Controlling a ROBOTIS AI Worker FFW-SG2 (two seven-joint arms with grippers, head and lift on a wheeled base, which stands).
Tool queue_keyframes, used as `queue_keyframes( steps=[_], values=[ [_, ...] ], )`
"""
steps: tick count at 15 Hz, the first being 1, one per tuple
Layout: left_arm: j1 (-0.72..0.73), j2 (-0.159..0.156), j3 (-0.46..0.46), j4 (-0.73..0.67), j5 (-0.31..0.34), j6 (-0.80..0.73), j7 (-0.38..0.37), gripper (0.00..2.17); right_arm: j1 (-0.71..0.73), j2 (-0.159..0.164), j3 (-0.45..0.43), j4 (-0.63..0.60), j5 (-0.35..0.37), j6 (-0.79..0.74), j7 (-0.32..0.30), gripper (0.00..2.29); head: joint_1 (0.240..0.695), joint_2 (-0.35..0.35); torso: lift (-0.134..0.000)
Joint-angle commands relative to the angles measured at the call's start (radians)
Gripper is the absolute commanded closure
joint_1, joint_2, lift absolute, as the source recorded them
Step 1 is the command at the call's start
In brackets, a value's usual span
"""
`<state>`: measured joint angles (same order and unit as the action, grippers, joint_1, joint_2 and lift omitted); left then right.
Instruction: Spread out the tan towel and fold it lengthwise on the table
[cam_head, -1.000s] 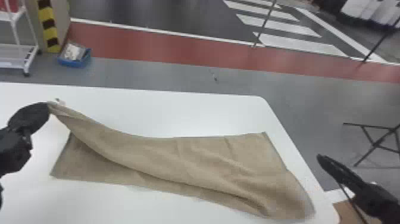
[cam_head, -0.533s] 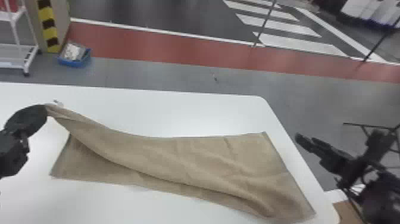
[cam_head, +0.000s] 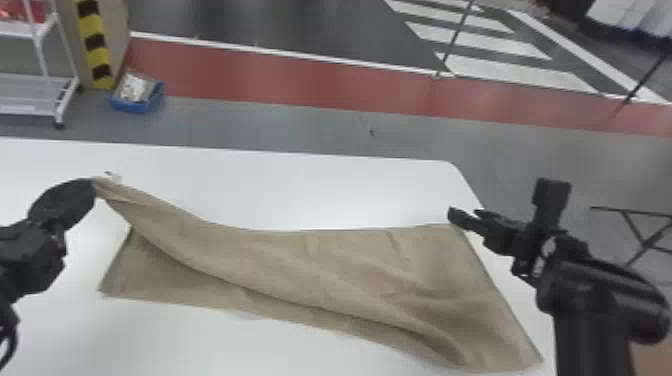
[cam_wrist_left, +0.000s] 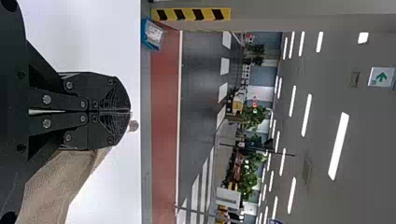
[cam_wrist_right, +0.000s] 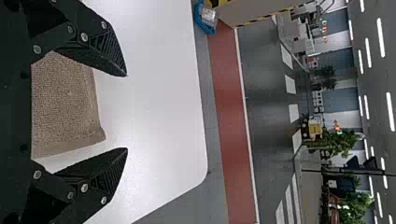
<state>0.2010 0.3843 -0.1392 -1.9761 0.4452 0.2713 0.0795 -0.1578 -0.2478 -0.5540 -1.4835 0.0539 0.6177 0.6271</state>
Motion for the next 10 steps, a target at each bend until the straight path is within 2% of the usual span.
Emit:
queue_keyframes(
  steps=[1, 5, 10],
  values=[
    [0.001, 0.002, 0.006, 0.005, 0.000, -0.002, -0.003, 1.54, -0.032, -0.004, 0.031, 0.100, 0.032, -0.075, -0.012, 0.38, 0.695, -0.305, -0.124],
    [-0.003, 0.004, 0.009, 0.022, 0.001, -0.017, -0.006, 1.54, -0.042, -0.016, 0.045, 0.169, 0.046, -0.128, -0.033, 0.38, 0.695, -0.292, -0.124],
    [-0.011, 0.004, 0.004, 0.028, 0.004, -0.020, -0.006, 1.54, -0.046, -0.051, 0.060, 0.218, 0.049, -0.128, -0.037, 0.38, 0.695, -0.298, -0.124]
  ],
)
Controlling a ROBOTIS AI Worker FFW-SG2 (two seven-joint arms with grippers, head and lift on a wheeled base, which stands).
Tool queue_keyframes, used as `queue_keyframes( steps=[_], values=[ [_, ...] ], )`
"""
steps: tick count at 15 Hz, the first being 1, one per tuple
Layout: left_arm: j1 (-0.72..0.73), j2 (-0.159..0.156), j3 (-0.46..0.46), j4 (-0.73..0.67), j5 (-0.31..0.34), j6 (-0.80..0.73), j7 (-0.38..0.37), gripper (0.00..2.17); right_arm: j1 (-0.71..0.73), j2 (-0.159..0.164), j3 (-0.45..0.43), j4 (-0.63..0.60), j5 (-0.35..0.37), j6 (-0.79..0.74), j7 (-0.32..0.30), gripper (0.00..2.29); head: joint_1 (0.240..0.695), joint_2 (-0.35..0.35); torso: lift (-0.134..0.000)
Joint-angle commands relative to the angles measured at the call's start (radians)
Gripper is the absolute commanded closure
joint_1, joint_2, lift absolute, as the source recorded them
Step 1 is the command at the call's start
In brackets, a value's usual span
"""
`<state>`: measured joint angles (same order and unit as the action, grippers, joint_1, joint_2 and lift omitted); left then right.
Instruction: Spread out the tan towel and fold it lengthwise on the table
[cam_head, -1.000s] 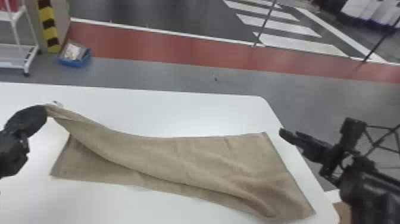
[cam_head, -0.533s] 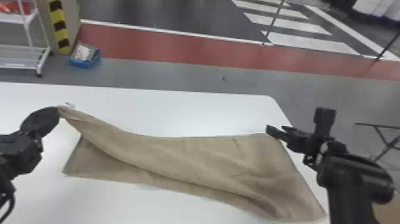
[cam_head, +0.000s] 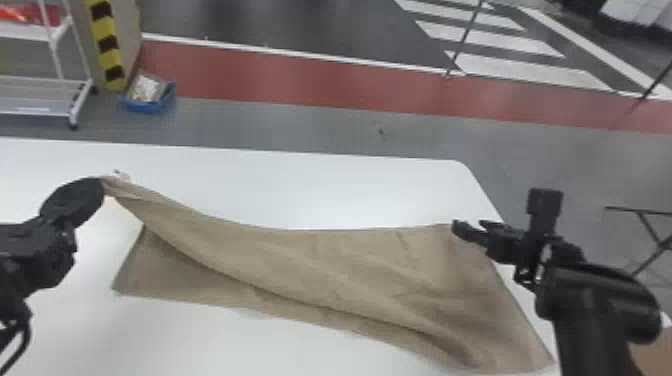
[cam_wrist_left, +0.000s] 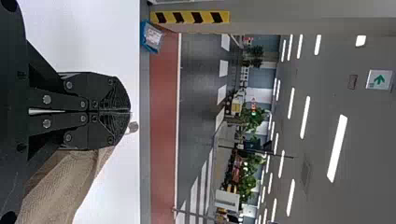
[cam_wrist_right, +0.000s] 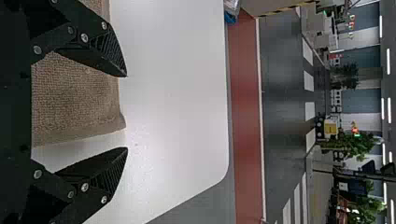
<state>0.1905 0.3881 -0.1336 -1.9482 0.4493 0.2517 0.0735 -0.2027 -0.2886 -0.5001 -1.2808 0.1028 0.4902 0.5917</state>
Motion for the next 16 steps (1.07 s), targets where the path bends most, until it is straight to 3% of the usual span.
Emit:
queue_keyframes(
  steps=[1, 10, 12, 14, 16],
  values=[
    [0.000, 0.000, -0.001, 0.000, 0.000, -0.001, 0.000, 1.54, -0.006, -0.015, 0.006, 0.025, 0.000, 0.000, -0.003, 0.38, 0.695, -0.300, -0.124],
    [0.007, 0.000, 0.000, -0.006, -0.001, -0.001, 0.000, 1.54, -0.027, -0.031, 0.023, 0.058, 0.011, 0.034, -0.001, 0.47, 0.695, -0.312, -0.124],
    [0.007, 0.000, 0.000, -0.008, -0.001, -0.001, 0.000, 1.54, -0.029, -0.035, 0.031, 0.058, 0.014, 0.052, -0.001, 0.62, 0.695, -0.312, -0.124],
    [0.009, 0.000, 0.000, -0.009, -0.001, -0.001, 0.000, 1.54, -0.030, -0.035, 0.032, 0.058, 0.014, 0.052, 0.000, 0.62, 0.695, -0.311, -0.124],
    [0.009, 0.000, 0.002, -0.009, -0.001, -0.001, 0.000, 1.54, -0.030, -0.034, 0.032, 0.057, 0.005, 0.071, 0.004, 0.85, 0.695, -0.311, -0.124]
  ],
)
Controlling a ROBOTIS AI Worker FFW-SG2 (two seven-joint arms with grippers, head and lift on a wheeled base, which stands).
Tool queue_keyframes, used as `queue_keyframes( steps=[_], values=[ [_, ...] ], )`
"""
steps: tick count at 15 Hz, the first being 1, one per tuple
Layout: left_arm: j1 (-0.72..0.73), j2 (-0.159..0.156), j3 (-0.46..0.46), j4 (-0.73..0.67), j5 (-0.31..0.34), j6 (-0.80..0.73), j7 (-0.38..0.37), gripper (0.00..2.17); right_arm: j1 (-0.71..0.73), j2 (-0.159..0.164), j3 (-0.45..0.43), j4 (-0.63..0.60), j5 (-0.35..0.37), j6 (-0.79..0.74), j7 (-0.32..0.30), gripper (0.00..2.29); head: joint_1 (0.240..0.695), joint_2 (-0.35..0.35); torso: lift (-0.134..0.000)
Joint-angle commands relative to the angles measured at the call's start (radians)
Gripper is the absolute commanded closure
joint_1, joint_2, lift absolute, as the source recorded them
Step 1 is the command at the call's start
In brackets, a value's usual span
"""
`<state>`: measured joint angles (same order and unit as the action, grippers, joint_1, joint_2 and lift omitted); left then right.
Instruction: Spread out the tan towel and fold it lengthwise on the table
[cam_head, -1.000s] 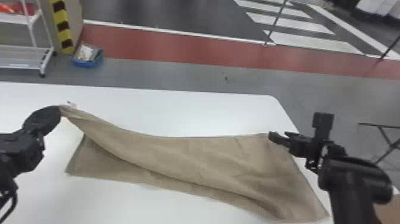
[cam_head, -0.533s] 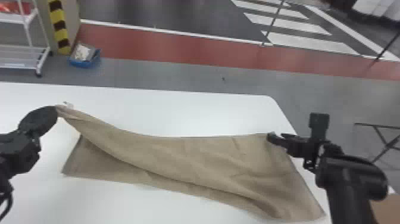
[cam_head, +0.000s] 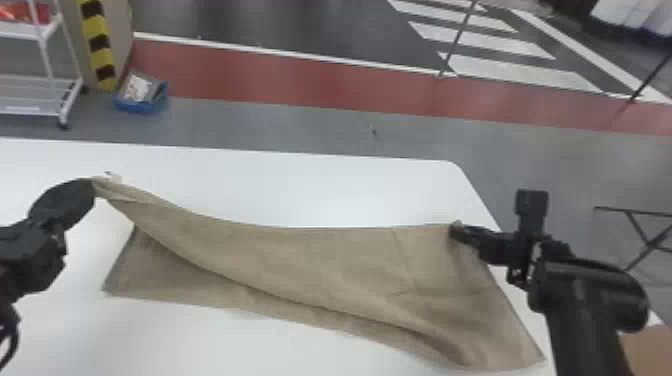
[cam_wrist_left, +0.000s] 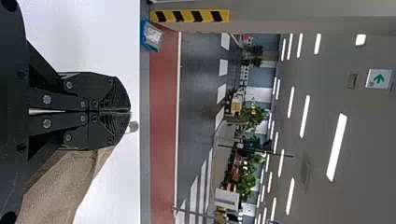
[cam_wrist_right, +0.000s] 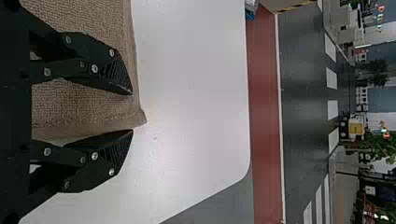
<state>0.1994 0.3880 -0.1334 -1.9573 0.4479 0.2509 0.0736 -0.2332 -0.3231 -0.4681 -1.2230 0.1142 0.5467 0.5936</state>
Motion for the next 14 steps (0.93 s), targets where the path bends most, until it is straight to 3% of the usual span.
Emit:
queue_keyframes(
  steps=[1, 3, 6, 10, 14],
  values=[
    [0.000, 0.000, 0.001, 0.000, 0.000, 0.000, 0.000, 1.54, 0.000, 0.001, 0.000, -0.003, -0.010, 0.020, 0.009, 1.00, 0.695, -0.310, -0.124],
    [0.000, 0.000, 0.006, 0.002, 0.002, 0.000, 0.002, 1.54, 0.009, 0.001, -0.012, -0.026, -0.016, 0.020, 0.017, 1.32, 0.695, -0.307, -0.124],
    [0.002, 0.003, 0.014, -0.020, 0.006, 0.006, 0.008, 1.54, 0.048, 0.004, -0.023, -0.138, -0.047, 0.051, 0.025, 1.32, 0.695, -0.304, -0.124],
    [0.011, 0.006, 0.046, -0.137, 0.021, 0.092, 0.015, 1.54, 0.094, 0.009, -0.069, -0.336, -0.139, 0.155, 0.067, 1.32, 0.695, -0.299, -0.124],
    [0.029, 0.017, 0.101, -0.287, 0.012, 0.316, 0.058, 1.54, 0.137, 0.007, -0.112, -0.553, -0.272, 0.250, 0.130, 1.32, 0.695, -0.286, -0.124]
  ],
)
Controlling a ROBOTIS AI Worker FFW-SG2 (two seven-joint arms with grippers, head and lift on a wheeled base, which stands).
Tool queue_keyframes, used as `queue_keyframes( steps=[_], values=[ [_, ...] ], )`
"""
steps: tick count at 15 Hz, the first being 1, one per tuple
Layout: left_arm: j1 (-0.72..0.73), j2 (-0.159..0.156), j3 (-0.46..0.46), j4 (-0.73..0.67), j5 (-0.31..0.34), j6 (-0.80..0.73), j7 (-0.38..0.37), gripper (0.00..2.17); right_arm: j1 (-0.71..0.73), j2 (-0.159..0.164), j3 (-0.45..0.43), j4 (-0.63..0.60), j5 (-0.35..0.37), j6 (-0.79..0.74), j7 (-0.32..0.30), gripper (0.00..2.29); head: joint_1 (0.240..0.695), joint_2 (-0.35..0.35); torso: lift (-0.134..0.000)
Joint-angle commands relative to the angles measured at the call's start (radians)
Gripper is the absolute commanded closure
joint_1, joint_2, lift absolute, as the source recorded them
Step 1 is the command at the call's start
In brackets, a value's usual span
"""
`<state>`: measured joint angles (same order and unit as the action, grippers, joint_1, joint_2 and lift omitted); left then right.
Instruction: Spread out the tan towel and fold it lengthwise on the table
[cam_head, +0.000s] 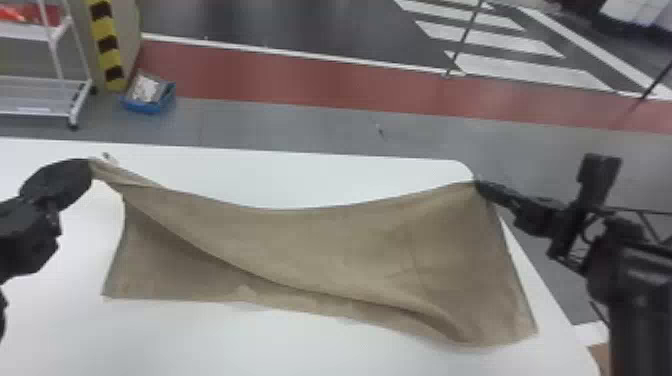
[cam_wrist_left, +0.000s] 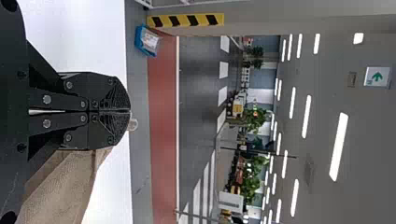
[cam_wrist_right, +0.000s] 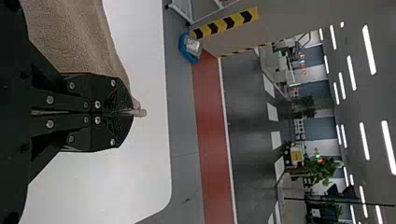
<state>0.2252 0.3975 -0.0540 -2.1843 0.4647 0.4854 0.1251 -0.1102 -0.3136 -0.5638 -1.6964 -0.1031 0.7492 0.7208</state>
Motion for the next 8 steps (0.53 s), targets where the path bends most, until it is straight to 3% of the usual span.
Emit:
queue_keyframes(
  steps=[1, 4, 8],
  values=[
    [0.003, 0.014, 0.037, -0.103, -0.012, 0.128, 0.025, 1.54, 0.015, 0.001, -0.039, -0.131, -0.106, 0.060, 0.005, 1.32, 0.684, -0.275, -0.124],
    [-0.003, 0.015, 0.078, -0.204, -0.014, 0.269, 0.059, 1.54, -0.002, 0.019, -0.142, -0.169, -0.253, 0.115, -0.001, 1.32, 0.647, -0.255, -0.124],
    [0.033, 0.023, 0.166, -0.287, 0.014, 0.382, 0.093, 1.54, -0.019, 0.019, -0.248, -0.089, -0.345, 0.100, -0.018, 1.33, 0.608, -0.264, -0.124]
  ],
)
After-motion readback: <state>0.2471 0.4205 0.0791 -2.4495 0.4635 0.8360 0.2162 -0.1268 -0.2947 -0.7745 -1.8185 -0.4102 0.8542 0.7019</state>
